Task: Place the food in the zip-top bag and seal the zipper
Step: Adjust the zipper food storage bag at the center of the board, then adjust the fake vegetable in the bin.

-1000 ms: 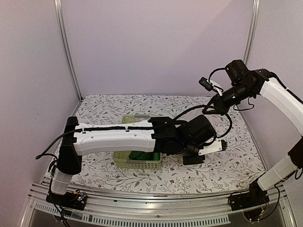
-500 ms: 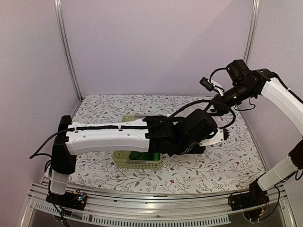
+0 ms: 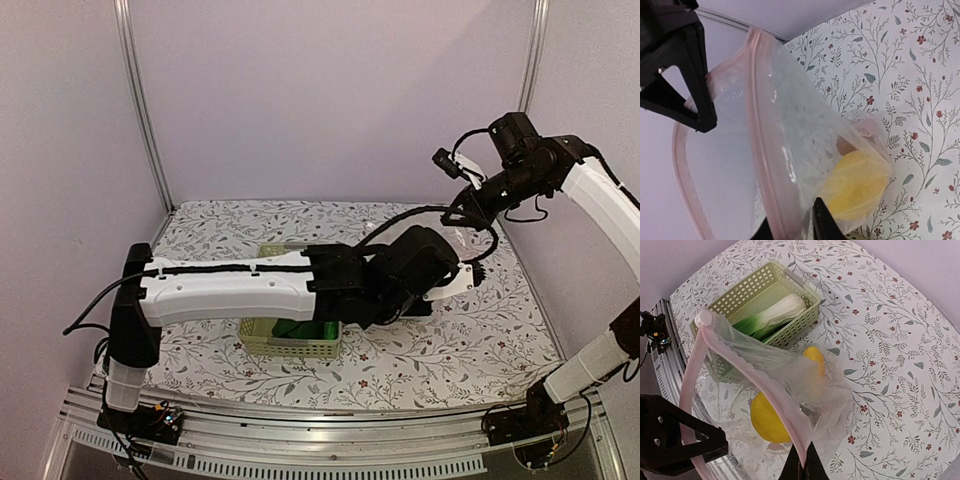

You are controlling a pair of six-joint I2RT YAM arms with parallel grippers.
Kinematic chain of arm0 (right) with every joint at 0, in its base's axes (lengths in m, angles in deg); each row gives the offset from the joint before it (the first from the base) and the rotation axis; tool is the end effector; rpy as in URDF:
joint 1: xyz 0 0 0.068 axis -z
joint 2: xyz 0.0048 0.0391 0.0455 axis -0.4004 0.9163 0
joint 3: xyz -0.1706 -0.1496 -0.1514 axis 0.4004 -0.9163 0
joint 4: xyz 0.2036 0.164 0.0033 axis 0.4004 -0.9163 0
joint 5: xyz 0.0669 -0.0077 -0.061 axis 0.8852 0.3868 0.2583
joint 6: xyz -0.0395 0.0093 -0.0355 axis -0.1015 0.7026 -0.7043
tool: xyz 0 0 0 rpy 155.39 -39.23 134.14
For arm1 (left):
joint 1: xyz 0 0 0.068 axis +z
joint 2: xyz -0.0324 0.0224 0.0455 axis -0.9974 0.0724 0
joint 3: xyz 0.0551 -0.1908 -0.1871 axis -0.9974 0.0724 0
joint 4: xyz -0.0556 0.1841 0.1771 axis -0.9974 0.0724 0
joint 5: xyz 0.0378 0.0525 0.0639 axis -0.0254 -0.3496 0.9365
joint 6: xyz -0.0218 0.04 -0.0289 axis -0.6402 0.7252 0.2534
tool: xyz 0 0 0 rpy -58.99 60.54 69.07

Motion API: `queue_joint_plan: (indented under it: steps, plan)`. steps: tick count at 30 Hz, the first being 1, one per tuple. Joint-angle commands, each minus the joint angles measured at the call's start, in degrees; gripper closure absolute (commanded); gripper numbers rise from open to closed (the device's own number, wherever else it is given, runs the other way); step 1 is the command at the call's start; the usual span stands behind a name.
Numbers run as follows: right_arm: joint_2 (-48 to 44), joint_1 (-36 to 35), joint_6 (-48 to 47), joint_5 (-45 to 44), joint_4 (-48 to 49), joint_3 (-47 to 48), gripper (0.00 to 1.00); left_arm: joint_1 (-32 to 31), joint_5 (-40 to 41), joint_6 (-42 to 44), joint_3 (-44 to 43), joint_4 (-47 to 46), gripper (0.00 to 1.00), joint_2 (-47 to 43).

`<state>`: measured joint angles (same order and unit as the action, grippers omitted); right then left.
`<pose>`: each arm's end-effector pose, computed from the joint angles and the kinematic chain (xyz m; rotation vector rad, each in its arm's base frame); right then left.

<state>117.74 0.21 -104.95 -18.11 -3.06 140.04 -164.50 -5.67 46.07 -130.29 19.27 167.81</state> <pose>0.2496 0.1244 0.3863 -1.0954 2.2527 0.5742 0.1190 -0.4812 0.3065 1.5057 1.4145 0.2653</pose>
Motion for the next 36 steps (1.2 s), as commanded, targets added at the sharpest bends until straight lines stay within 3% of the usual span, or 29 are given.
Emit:
queue_joint_plan:
  steps: [1, 4, 7, 10, 14, 17, 20, 27, 32, 36]
  plan:
    - [-0.95, 6.10, 1.15, -3.40, 2.76, 8.15, 1.00, 1.93, 2.77, -0.77, -0.22, -8.40, 0.51, -2.19]
    - [0.89, 7.46, 2.61, -6.90, 3.46, 10.89, 1.00, 1.44, 3.31, -2.76, 2.25, -16.32, 0.26, -5.20]
    - [1.19, 10.85, 3.85, -9.15, 7.15, 11.73, 1.00, 0.47, 2.47, -2.73, 11.95, -27.06, 0.15, -11.37]
    - [-0.26, 11.27, 4.91, -6.67, 8.82, 7.31, 1.00, 0.37, 1.31, -7.31, 21.47, -35.13, 0.11, -17.67]
    - [1.86, 11.16, 3.70, 0.74, 5.24, 0.67, 1.00, 2.97, 3.24, -20.61, 28.69, -31.56, 0.12, -22.48]
    - [0.64, 10.97, 2.64, 3.13, 5.97, -3.32, 1.00, 7.18, -0.99, -36.30, 31.09, -19.65, 0.18, -25.15]
    - [-0.93, 10.98, 2.38, 2.95, 6.86, -5.10, 1.00, 10.55, -6.68, -47.35, 35.79, -14.44, 0.25, -27.70]
    - [-1.71, 10.97, 2.12, 5.64, 6.58, -6.83, 1.00, 16.21, -16.07, -60.16, 42.40, -5.71, 0.35, -29.69]
    - [-2.72, 10.97, 1.66, 6.88, 6.39, -7.47, 1.00, 21.59, -21.27, -63.43, 43.50, -3.09, 0.26, -27.34]
    - [-3.06, 10.93, 1.66, 6.91, 6.19, -7.74, 1.00, 25.65, -22.36, -62.95, 42.62, -4.12, 0.27, -23.73]
